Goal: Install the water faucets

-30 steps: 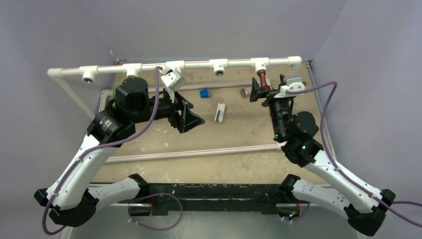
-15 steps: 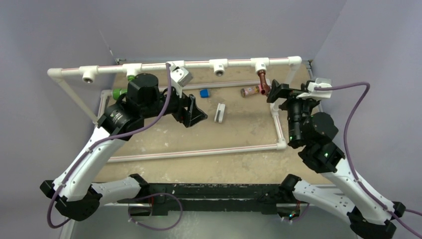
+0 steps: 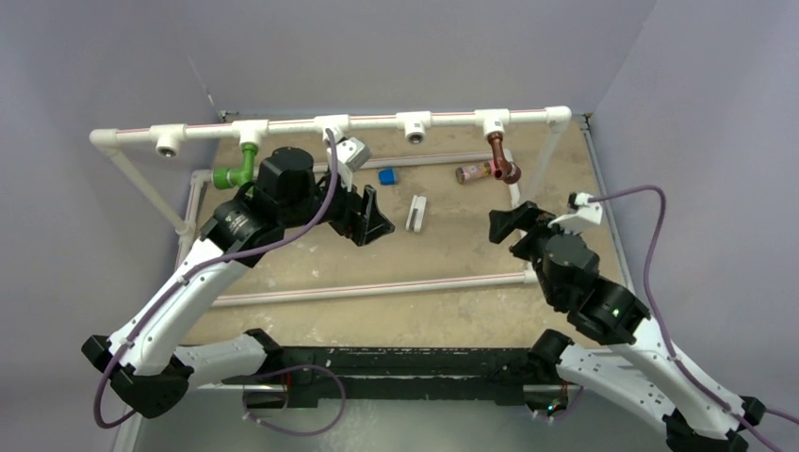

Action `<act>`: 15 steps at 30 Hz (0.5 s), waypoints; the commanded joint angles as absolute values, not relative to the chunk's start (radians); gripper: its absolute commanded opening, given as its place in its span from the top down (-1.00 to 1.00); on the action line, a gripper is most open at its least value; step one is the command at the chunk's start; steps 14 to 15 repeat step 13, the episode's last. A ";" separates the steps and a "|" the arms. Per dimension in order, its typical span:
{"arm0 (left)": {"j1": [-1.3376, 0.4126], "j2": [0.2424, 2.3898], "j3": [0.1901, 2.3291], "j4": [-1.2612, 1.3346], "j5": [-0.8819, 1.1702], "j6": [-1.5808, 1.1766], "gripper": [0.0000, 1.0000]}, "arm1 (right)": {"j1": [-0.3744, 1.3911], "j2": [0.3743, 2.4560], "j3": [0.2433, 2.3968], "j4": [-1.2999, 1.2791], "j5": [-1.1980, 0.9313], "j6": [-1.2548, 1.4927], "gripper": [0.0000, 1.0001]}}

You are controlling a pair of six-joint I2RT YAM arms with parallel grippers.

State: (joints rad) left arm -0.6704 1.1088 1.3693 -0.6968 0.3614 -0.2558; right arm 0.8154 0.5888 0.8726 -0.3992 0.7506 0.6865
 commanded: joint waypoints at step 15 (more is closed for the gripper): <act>-0.676 0.930 1.088 -0.587 0.350 -0.416 -0.54 | 0.816 0.560 0.660 -0.396 0.628 1.087 -0.97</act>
